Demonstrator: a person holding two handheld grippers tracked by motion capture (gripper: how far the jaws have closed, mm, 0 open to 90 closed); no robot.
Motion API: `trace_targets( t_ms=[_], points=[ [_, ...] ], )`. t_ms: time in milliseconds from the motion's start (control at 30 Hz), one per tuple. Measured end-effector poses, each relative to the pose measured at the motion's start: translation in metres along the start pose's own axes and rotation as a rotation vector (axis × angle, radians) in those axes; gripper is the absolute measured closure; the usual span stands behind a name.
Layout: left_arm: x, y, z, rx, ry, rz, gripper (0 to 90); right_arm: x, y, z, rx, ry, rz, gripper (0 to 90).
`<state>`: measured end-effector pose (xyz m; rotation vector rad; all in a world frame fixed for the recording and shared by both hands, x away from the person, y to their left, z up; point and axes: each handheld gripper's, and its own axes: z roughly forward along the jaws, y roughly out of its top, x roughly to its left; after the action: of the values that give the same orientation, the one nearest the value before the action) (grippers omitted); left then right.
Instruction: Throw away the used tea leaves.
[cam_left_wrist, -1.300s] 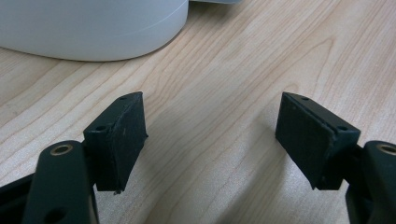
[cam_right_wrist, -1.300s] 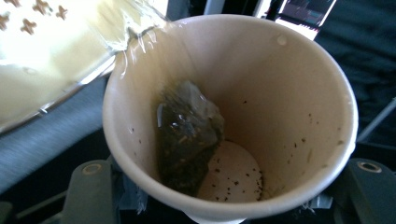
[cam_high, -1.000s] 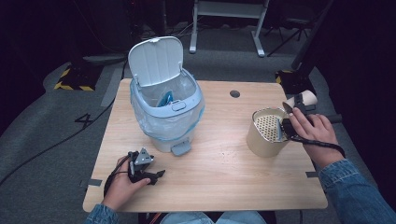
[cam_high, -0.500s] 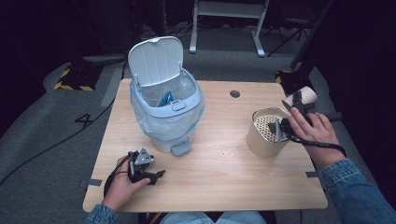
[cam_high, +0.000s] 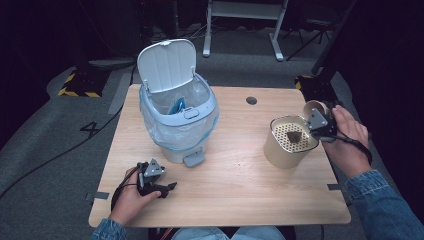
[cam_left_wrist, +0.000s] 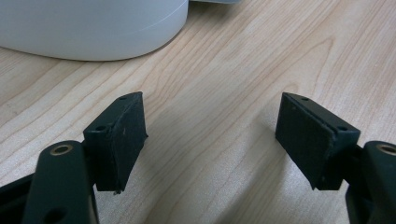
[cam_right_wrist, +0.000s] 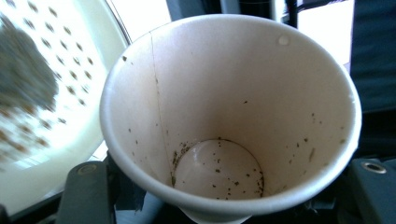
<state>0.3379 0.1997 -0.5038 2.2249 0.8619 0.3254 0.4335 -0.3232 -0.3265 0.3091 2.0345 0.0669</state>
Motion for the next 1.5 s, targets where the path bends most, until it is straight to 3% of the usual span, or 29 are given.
trace_targets(
  t_ms=[167,333,400,567,733,1067,1233,1500],
  points=[
    [0.000,0.000,0.000,0.000,0.000,0.000,24.9,-0.007,-0.012,0.002,-0.060,0.104,0.217,31.9],
    [0.000,0.000,0.000,0.000,0.000,0.000,24.9,-0.013,-0.022,0.002,-0.108,0.179,0.378,31.8],
    [0.000,0.000,0.000,0.000,0.000,0.000,24.9,-0.014,-0.024,0.002,-0.123,0.202,0.415,31.8],
    [0.000,0.000,0.000,0.000,0.000,0.000,24.9,-0.017,-0.032,0.000,-0.168,0.296,0.627,31.8],
    [0.000,0.000,0.000,0.000,0.000,0.000,24.9,-0.018,-0.035,-0.005,-0.187,0.367,0.781,31.7],
    [0.000,0.000,0.000,0.000,0.000,0.000,24.9,-0.021,-0.030,-0.014,-0.337,0.495,0.876,31.7],
    [0.000,0.000,0.000,0.000,-0.001,-0.001,24.9,-0.023,-0.030,-0.017,-0.400,0.512,0.841,31.6],
    [0.000,0.000,0.000,0.000,-0.003,-0.003,24.8,-0.028,-0.023,-0.026,-0.483,0.558,0.830,31.6]
  ],
)
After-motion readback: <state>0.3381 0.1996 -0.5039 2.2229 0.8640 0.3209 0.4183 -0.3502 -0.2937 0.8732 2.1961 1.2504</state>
